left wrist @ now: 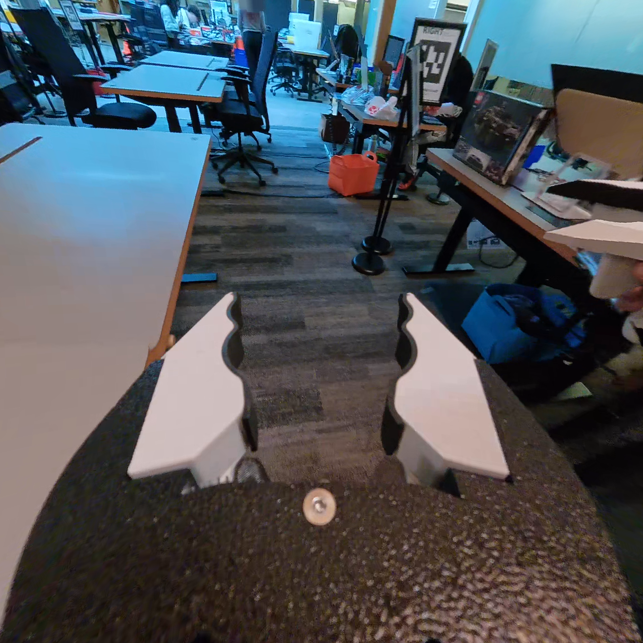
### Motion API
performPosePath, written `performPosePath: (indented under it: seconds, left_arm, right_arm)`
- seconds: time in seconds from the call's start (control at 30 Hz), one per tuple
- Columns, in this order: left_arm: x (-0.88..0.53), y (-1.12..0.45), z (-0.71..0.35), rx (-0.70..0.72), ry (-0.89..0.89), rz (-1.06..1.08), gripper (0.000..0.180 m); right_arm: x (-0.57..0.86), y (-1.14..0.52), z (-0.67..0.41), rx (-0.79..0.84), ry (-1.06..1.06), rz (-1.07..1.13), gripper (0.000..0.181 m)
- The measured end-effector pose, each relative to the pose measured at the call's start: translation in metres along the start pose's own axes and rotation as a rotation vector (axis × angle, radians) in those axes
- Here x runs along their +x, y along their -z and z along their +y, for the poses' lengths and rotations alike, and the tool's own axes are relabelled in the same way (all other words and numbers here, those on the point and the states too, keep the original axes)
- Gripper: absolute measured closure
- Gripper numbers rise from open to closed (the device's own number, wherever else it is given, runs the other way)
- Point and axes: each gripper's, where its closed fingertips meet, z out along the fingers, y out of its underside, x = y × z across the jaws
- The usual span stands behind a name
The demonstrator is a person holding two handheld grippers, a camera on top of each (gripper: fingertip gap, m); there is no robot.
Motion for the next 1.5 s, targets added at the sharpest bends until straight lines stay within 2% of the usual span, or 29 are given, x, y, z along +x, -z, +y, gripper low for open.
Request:
performPosePath:
  seconds: [0.23,0.4,0.53,0.67,0.73,0.83,0.9,1.03,1.17,1.27,1.33,1.47,1.5]
  left_arm:
    - [-0.052,-0.222,-0.028,-0.005,-0.044,0.07,0.093]
    - [-0.086,-0.37,-0.075,-0.014,0.03,0.137,0.093]
    - [-0.105,-0.478,-0.124,0.008,-0.039,0.198,0.093]
    - [-0.104,-0.58,-0.165,-0.003,-0.048,0.3,0.09]
    - [-0.109,-0.629,-0.172,-0.018,-0.135,0.311,0.09]
    - [-0.131,-0.708,-0.178,-0.036,-0.228,0.283,0.091]
    - [-0.146,-0.764,-0.183,-0.039,-0.205,0.272,0.092]
    - [-0.179,-0.87,-0.199,-0.072,-0.108,0.196,0.092]
    - [-0.214,-0.967,-0.241,-0.073,-0.086,0.109,0.092]
    - [-0.245,-1.037,-0.273,-0.064,-0.036,0.042,0.091]
    - [-0.271,-1.086,-0.294,-0.028,-0.001,-0.002,0.09]
    - [-0.345,-1.19,-0.324,0.035,0.006,-0.122,0.09]
    - [-0.365,-1.217,-0.33,0.057,0.017,-0.135,0.09]
  right_arm:
    - [0.149,-0.137,0.029,-0.062,0.014,0.041,0.1]
    - [0.251,-0.236,0.041,-0.172,-0.037,0.038,0.096]
    - [0.334,-0.292,0.022,-0.163,0.009,0.063,0.092]
    - [0.406,-0.331,0.038,-0.271,0.051,0.015,0.091]
    - [0.455,-0.352,0.038,-0.264,0.049,0.067,0.091]
    - [0.523,-0.395,0.028,-0.106,-0.053,0.147,0.103]
    - [0.555,-0.439,0.036,-0.083,-0.049,0.077,0.103]
    - [0.649,-0.553,0.059,-0.151,-0.03,-0.028,0.079]
    - [0.732,-0.678,0.02,-0.117,-0.07,-0.204,0.073]
    - [0.786,-0.769,0.009,-0.196,0.069,-0.259,0.054]
    - [0.811,-0.825,0.002,-0.211,0.112,-0.306,0.05]
    - [0.847,-0.935,-0.032,-0.093,0.085,-0.414,0.072]
    - [0.858,-0.966,-0.035,-0.098,0.111,-0.424,0.071]
